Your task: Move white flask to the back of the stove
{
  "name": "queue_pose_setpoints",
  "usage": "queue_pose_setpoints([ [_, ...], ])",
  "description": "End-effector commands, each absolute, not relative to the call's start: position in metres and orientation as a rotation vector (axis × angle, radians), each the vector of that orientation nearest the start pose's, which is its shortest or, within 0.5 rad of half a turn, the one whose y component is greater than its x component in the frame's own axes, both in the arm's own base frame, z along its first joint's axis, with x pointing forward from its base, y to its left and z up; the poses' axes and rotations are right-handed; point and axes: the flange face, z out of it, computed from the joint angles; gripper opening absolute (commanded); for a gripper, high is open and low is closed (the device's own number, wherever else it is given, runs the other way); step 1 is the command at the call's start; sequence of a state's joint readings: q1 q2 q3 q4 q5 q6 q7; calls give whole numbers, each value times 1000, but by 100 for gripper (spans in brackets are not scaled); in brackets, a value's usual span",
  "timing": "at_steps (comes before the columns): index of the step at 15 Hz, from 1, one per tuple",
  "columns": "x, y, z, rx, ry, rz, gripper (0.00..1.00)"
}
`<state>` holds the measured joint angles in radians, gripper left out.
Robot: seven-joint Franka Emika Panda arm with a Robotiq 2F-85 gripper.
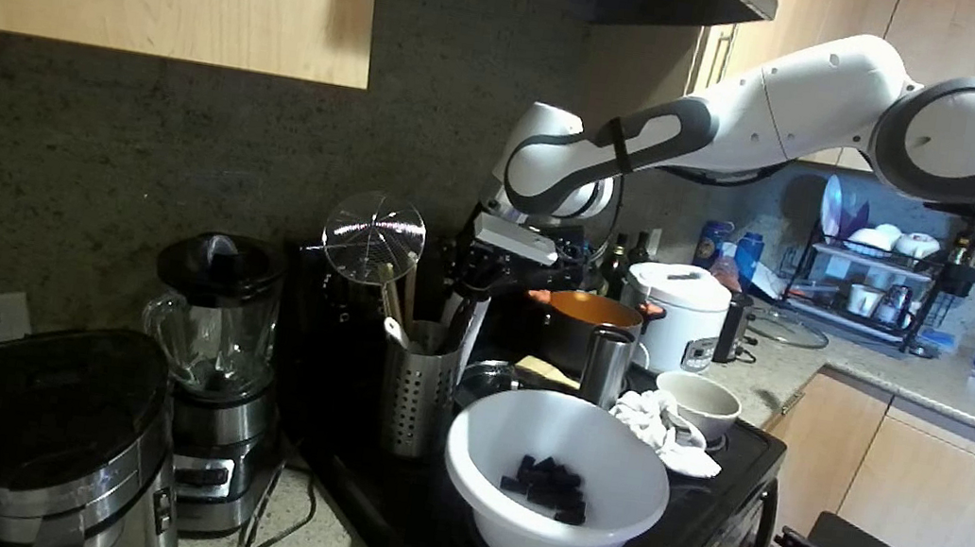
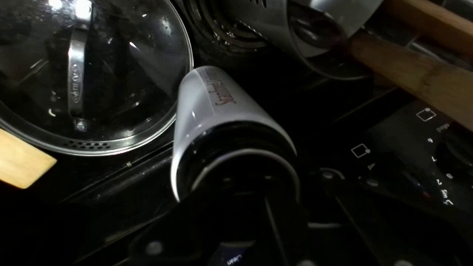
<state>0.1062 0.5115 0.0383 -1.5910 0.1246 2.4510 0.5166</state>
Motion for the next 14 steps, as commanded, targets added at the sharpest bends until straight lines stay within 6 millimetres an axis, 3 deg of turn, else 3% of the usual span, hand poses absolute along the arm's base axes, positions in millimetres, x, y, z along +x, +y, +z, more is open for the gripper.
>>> queue_pose_setpoints([
  [1, 724, 104, 370, -2758, 738, -444, 3],
  [14, 737, 107, 354, -2713, 930, -460, 3],
])
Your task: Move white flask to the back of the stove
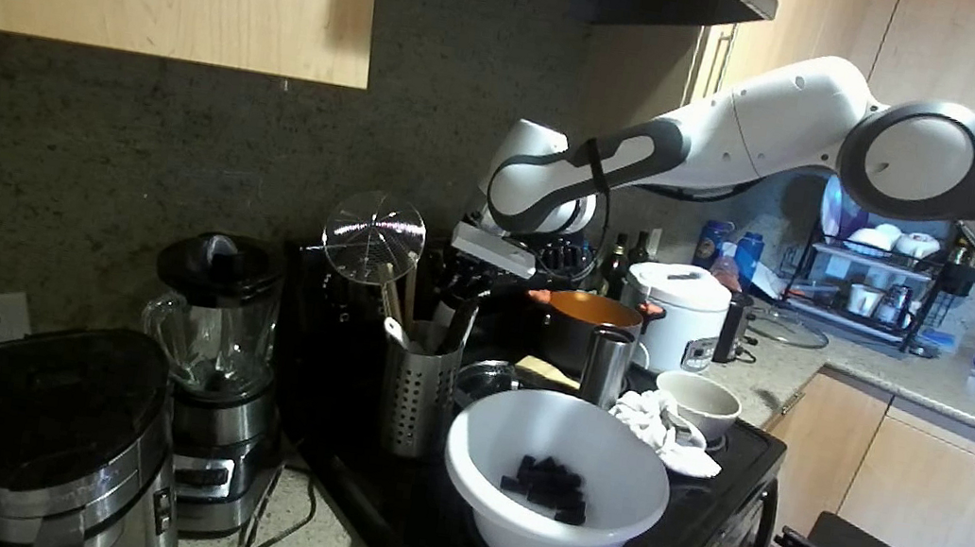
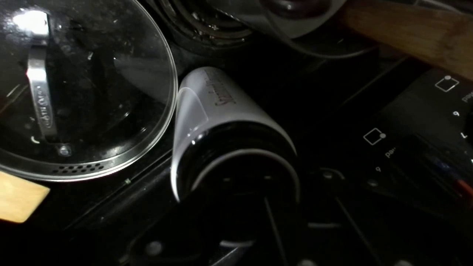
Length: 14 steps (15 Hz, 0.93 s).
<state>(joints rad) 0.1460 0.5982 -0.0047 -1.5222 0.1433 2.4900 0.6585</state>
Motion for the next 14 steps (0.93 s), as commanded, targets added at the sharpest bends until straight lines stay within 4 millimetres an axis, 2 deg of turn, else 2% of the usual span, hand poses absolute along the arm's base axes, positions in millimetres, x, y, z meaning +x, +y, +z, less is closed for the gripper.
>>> queue_pose_setpoints([
  [1, 739, 109, 355, -2714, 947, -461, 3],
  [10, 749, 136, 394, -2821, 1066, -412, 3],
  [14, 752, 136, 392, -2864, 1119, -325, 3],
])
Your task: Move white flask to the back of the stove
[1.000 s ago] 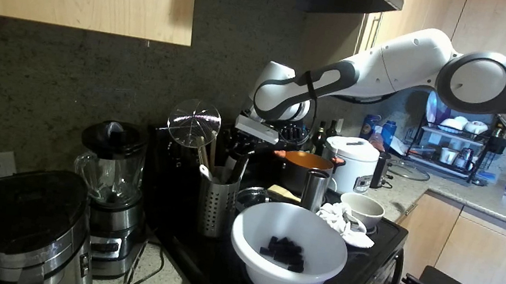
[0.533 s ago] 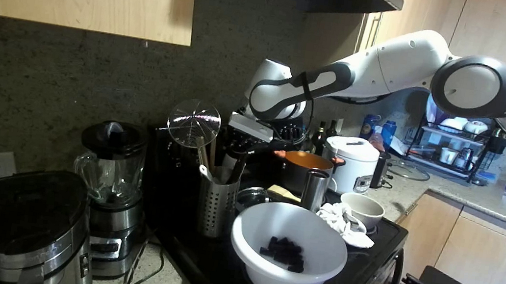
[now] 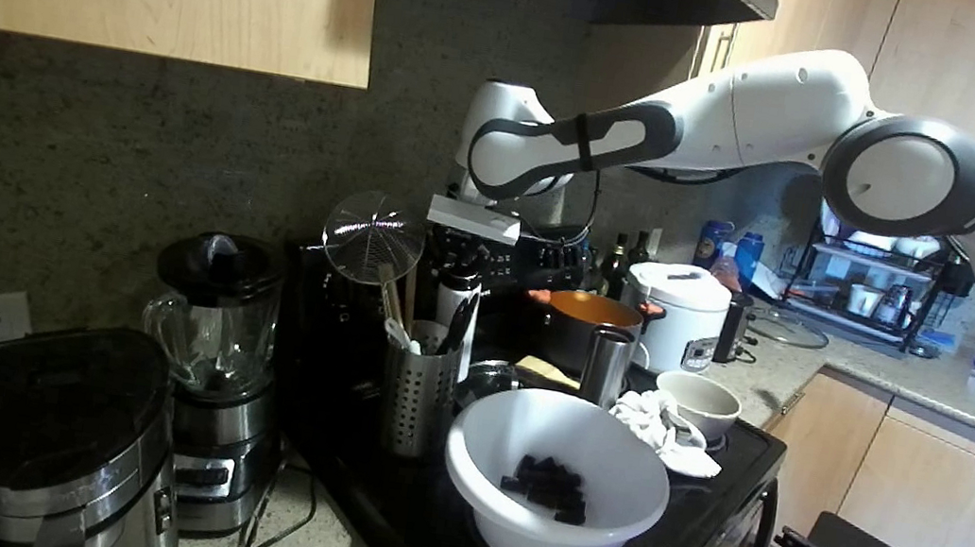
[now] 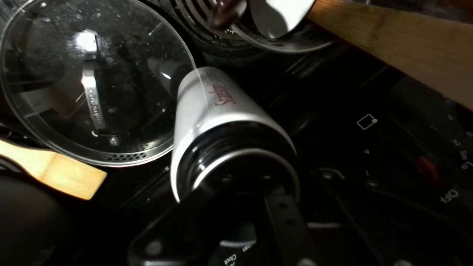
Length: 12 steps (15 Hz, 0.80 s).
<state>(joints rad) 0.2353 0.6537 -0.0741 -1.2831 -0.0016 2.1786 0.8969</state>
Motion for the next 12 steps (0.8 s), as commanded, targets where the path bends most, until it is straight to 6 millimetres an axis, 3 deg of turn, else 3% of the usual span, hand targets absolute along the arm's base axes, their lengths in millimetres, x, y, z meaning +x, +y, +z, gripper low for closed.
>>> queue_pose_setpoints([
  [1, 753, 135, 389, -2860, 1126, -314, 3],
  [6, 763, 134, 379, -2847, 1139, -312, 3],
  [12, 770, 145, 386, -2847, 1139, -314, 3],
])
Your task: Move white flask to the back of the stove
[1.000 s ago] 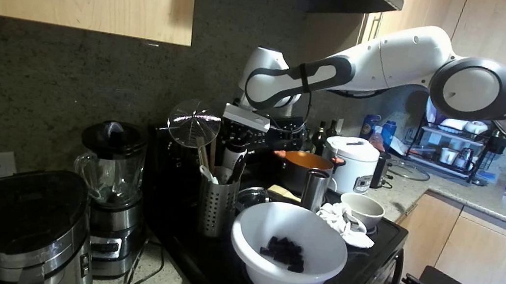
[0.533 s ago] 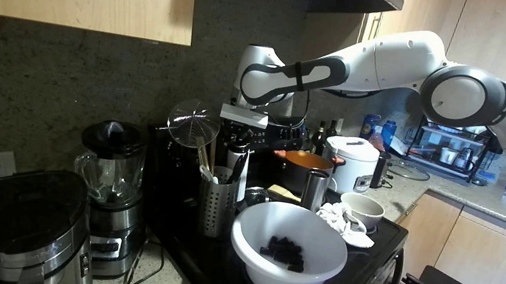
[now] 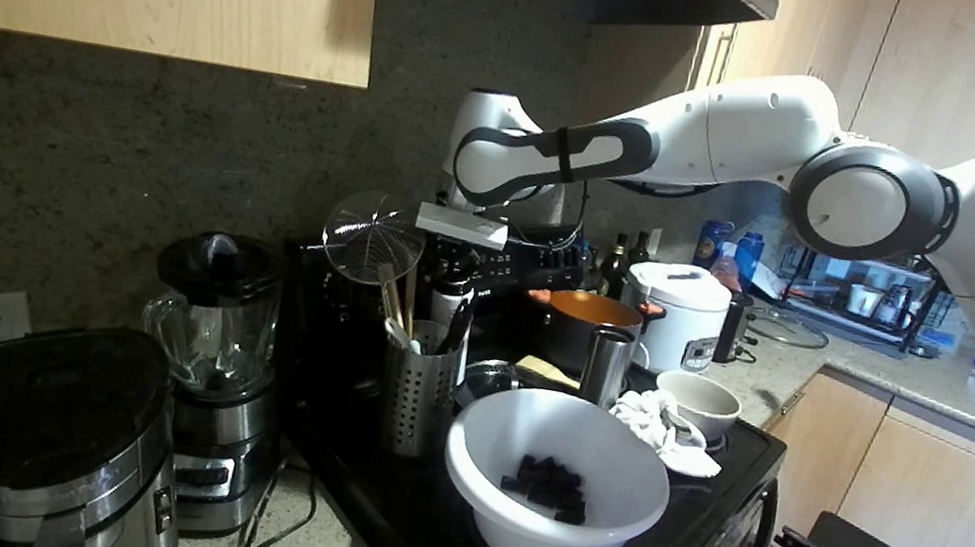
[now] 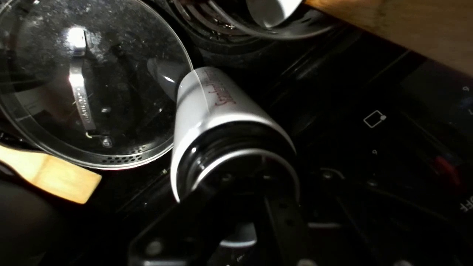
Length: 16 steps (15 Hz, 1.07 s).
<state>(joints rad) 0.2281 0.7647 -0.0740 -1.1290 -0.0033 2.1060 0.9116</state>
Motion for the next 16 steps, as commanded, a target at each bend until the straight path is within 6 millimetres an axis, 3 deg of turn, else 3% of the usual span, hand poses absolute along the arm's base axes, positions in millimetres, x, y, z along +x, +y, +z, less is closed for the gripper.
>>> queue_pose_setpoints([
  [1, 771, 147, 387, -2849, 1138, -307, 3],
  [10, 777, 155, 364, -2836, 1105, -249, 3],
  [16, 779, 152, 363, -2802, 1106, -241, 3],
])
